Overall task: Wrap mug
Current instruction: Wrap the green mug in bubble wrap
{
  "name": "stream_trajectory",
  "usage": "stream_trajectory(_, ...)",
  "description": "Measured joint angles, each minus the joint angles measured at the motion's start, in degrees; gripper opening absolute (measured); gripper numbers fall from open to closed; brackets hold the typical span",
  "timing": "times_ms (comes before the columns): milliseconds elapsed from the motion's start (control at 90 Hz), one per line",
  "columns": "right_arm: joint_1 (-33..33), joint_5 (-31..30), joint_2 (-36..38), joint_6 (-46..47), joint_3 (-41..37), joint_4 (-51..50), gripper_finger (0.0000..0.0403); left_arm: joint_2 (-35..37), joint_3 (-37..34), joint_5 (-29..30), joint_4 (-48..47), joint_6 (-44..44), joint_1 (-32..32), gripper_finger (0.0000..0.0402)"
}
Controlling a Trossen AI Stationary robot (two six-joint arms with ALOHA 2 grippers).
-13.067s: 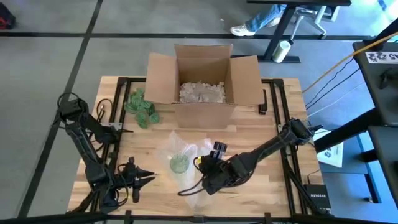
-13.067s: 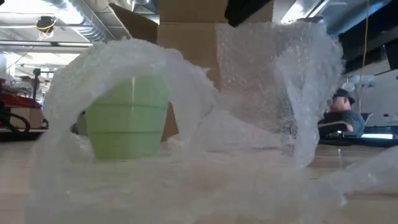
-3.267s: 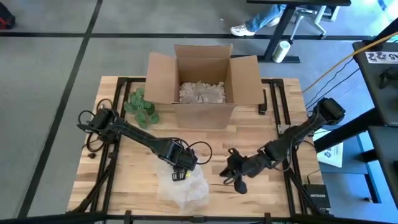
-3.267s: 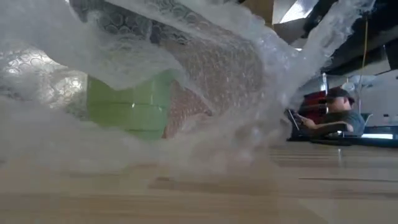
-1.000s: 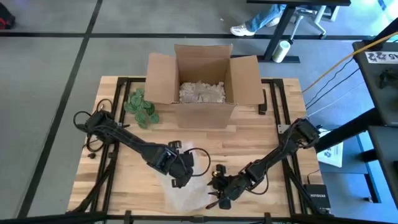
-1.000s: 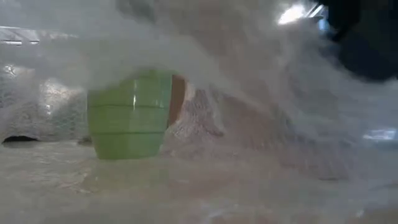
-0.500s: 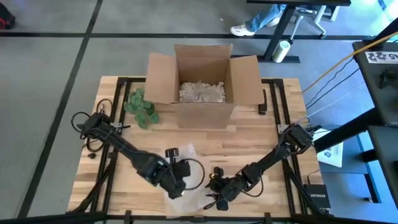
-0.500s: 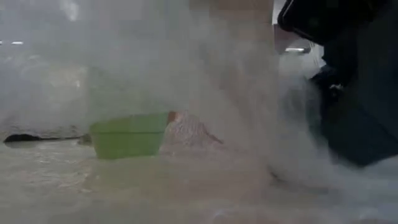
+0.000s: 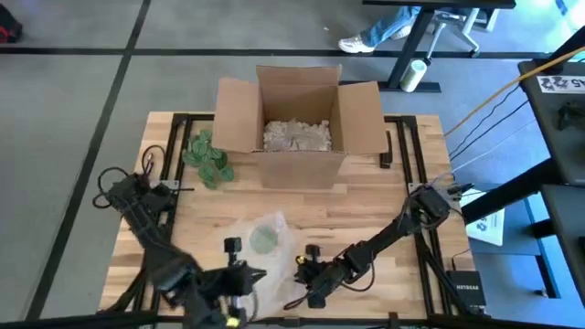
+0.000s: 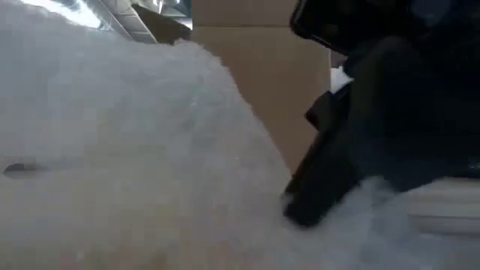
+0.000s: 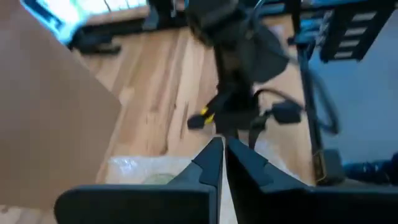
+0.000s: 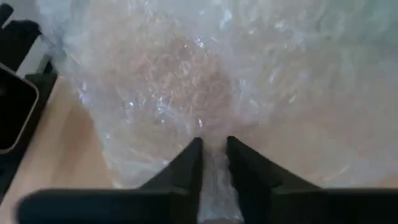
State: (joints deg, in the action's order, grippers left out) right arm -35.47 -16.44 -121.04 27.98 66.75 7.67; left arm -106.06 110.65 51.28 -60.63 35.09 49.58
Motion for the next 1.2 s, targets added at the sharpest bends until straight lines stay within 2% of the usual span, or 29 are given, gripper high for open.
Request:
stream_trajectory(222, 0.1, 0.7, 0.0, -0.2, 1.6, -1.4, 0.0003, 0.0, 0.5, 6.5, -0.1, 1.0, 4.9, 0.0)
stream_trajectory(411, 0.6, 3.1, 0.9, -1.6, 6.3, -3.8, 0.0001, 0.0, 0.5, 7.0, -1.7, 3.2, 5.7, 0.0)
stream_trajectory(544, 0.7, 3.2, 1.7, -2.8, 12.1, -11.4, 0.0, 0.0, 0.4, 7.1, -6.0, 8.6, 5.5, 0.0)
stream_trajectory(756, 0.7, -2.6, 2.4, -4.9, 21.4, -28.7, 0.0, -0.5, 0.1, 6.5, -14.9, 20.7, 5.6, 0.0)
stream_trajectory(933, 1.3, -6.6, 2.4, -8.1, 25.6, -34.3, 0.0, -0.8, -5.2, 5.4, -17.9, 27.8, 4.8, 0.0)
stream_trajectory(1033, 2.2, -7.0, 2.4, -10.1, 26.7, -34.8, 0.0, -0.8, -10.0, 3.3, -18.4, 30.8, 3.5, 0.0)
stream_trajectory(1200, 4.0, -7.0, 2.4, -11.3, 26.7, -34.8, 0.0, -0.9, -17.6, 2.9, -18.0, 33.4, 0.4, 0.0)
